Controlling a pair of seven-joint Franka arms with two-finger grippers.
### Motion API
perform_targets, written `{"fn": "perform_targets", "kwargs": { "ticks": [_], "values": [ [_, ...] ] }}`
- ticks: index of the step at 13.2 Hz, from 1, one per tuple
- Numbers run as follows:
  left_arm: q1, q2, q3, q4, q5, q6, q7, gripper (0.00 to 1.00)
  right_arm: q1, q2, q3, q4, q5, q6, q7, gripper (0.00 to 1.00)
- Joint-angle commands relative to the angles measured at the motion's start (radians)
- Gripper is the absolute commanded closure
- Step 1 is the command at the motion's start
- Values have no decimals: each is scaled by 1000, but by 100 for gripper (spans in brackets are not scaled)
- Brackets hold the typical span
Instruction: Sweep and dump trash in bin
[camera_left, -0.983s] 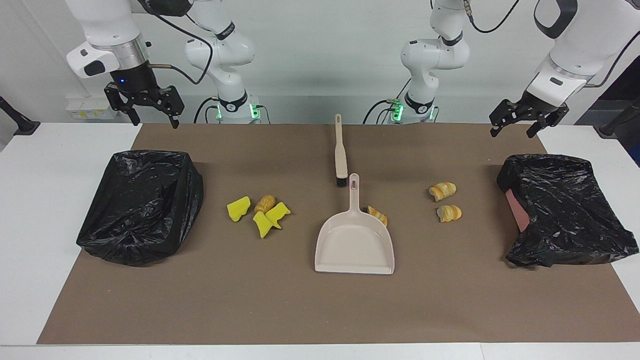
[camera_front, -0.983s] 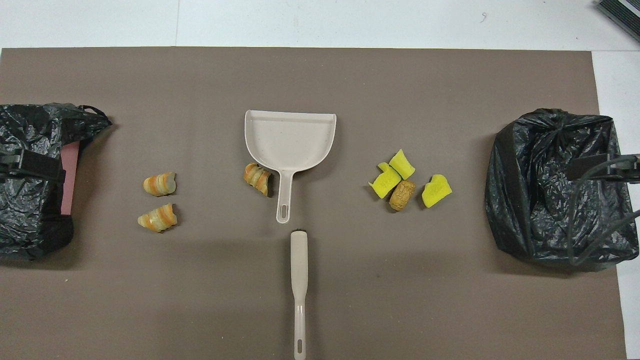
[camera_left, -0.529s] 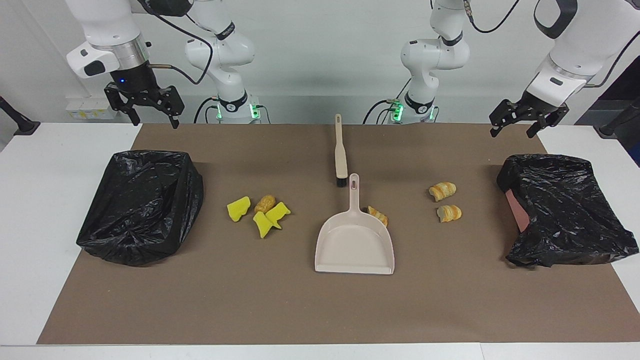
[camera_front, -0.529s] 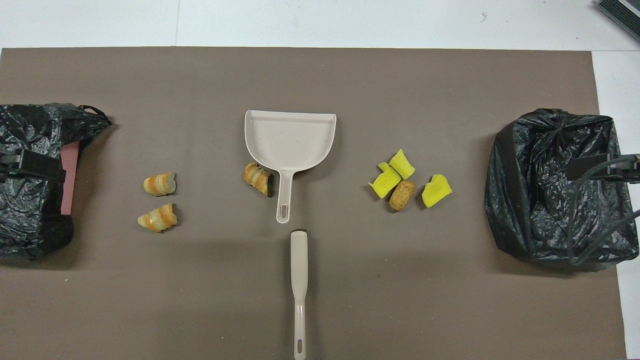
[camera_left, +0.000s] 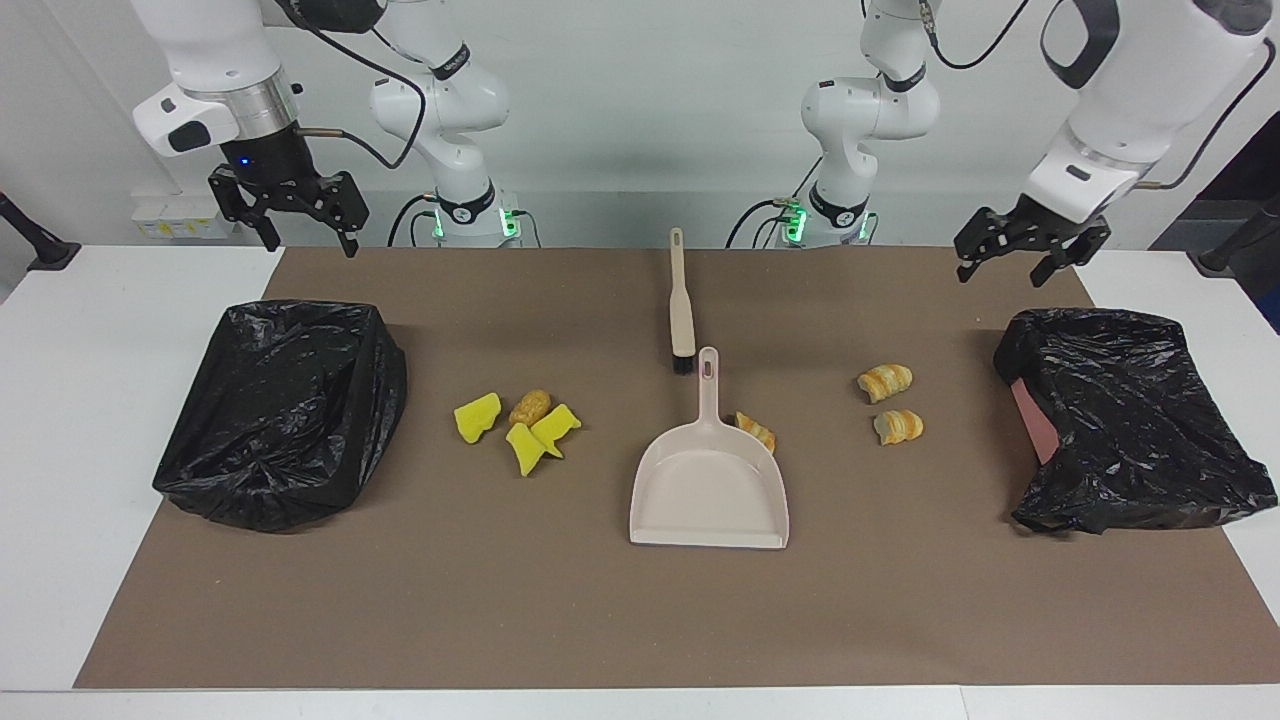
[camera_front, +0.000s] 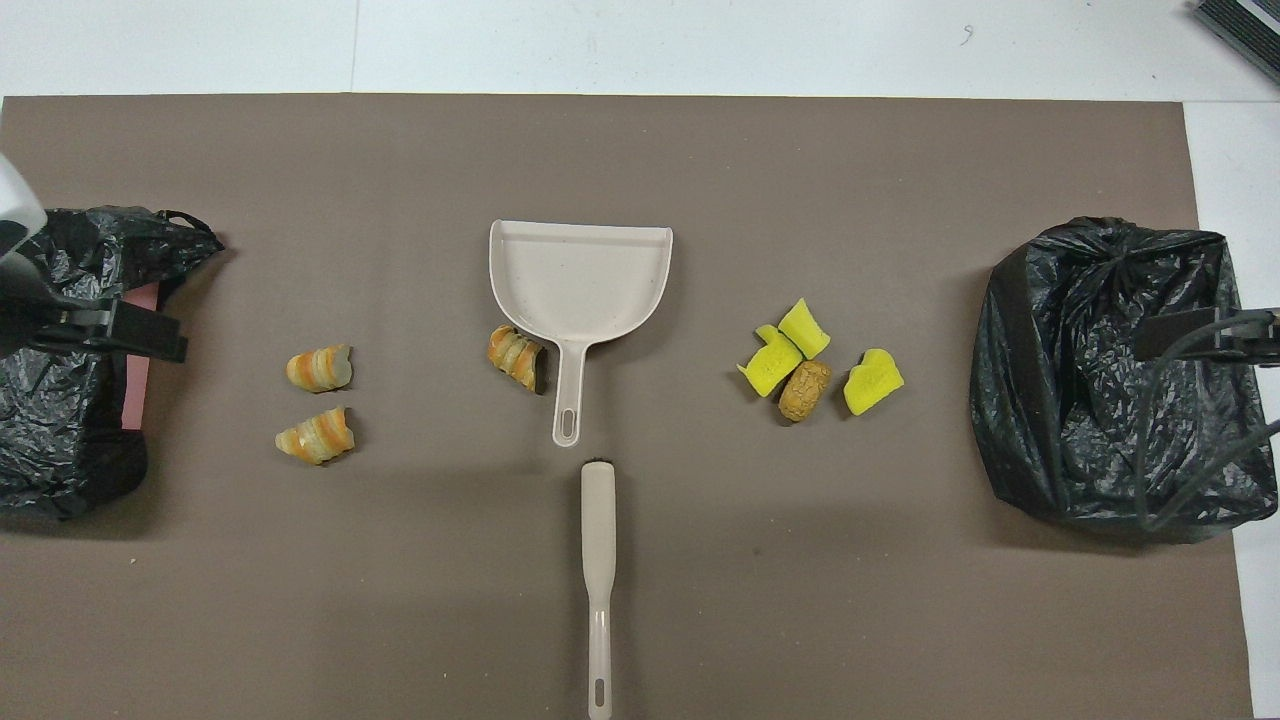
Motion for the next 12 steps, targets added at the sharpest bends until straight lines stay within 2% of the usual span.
{"fn": "perform_targets", "kwargs": {
  "ticks": [1,6,10,12],
  "values": [
    [-82,-22,10,-89,-12,84,-2,0,-17,7,7,11,27,0,-26,0],
    [-191,-51,10,-172,-75,131,-15,0,-17,7,7,12,27,0,-26,0],
    [-307,-79,7,-228,-75,150,-161,0,-17,7,8,12,27,0,-26,0],
    [-390,-85,5,-288,-75,216,-294,0,-17,7,8,11,27,-2,-26,0]
  ]
}}
